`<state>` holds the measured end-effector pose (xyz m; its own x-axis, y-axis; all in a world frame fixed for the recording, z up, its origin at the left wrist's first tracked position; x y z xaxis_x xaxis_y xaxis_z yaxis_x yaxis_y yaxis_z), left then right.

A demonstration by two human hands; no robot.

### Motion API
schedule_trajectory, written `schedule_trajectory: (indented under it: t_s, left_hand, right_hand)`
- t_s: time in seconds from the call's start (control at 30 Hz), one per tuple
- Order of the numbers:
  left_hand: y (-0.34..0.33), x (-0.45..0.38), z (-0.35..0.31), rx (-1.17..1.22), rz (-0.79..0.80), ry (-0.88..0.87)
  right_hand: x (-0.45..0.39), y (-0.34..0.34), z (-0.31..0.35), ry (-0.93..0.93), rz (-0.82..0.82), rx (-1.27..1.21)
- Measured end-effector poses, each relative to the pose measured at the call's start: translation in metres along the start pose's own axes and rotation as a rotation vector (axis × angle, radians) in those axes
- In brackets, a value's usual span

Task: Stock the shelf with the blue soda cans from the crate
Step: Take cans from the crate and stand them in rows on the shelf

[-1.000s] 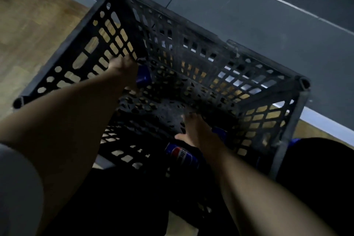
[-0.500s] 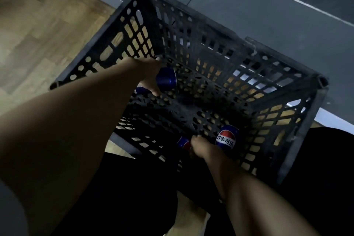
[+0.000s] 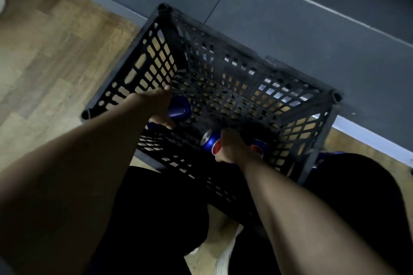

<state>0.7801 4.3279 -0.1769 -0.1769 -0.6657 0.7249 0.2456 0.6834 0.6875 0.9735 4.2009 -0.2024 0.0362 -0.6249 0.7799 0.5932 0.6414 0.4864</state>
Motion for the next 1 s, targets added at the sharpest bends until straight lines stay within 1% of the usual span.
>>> schedule_trajectory:
  t_s: [0.07, 0.13, 0.23, 0.3, 0.4, 0.47, 0.57, 0.73, 0.87, 0.93, 1.0]
  left_hand:
    - [0.024, 0.038, -0.013, 0.036, 0.002, -0.02]
    - [0.055, 0.079, -0.021, 0.036, -0.036, -0.04]
    - [0.113, 0.138, -0.027, 0.01, -0.074, -0.072]
    - [0.163, 0.184, -0.032, -0.067, -0.115, -0.106]
    - [0.227, 0.249, -0.037, -0.133, -0.157, -0.127]
    - [0.259, 0.292, -0.042, -0.123, -0.197, -0.102]
    - [0.294, 0.348, -0.054, -0.142, -0.267, -0.066]
    - [0.349, 0.417, -0.086, -0.101, -0.367, -0.12]
    - [0.393, 0.454, -0.109, -0.113, -0.444, -0.148]
    - [0.412, 0.468, -0.117, -0.067, -0.474, -0.159]
    - [0.437, 0.482, -0.121, 0.082, -0.541, -0.176]
  right_hand:
    - [0.028, 0.031, 0.02, 0.032, -0.062, 0.036]
    - [0.062, 0.062, 0.042, 0.044, -0.121, 0.088]
    - [0.124, 0.104, 0.069, 0.019, -0.211, 0.087]
    - [0.169, 0.132, 0.083, -0.021, -0.257, 0.029]
    - [0.237, 0.176, 0.101, -0.07, -0.304, -0.173]
    - [0.282, 0.205, 0.111, -0.072, -0.308, -0.259]
    - [0.343, 0.243, 0.122, -0.076, -0.314, -0.294]
    - [0.431, 0.298, 0.132, -0.075, -0.406, -0.285]
    - [0.482, 0.335, 0.138, -0.059, -0.472, -0.253]
    - [0.504, 0.353, 0.145, -0.051, -0.552, -0.259]
    - [0.527, 0.375, 0.154, -0.057, -0.691, -0.322]
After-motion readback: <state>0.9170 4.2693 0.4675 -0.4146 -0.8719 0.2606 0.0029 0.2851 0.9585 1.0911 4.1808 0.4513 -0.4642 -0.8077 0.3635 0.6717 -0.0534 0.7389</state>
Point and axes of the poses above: each hand's wrist, its own x-axis away from the middle knuckle, its own y-axis out of the back of the hand, z = x × y, the point moved 4 cm from there along -x, towards the middle knuckle, and after that the axes turned 12 degrees about -x, right-handed, at the moved point
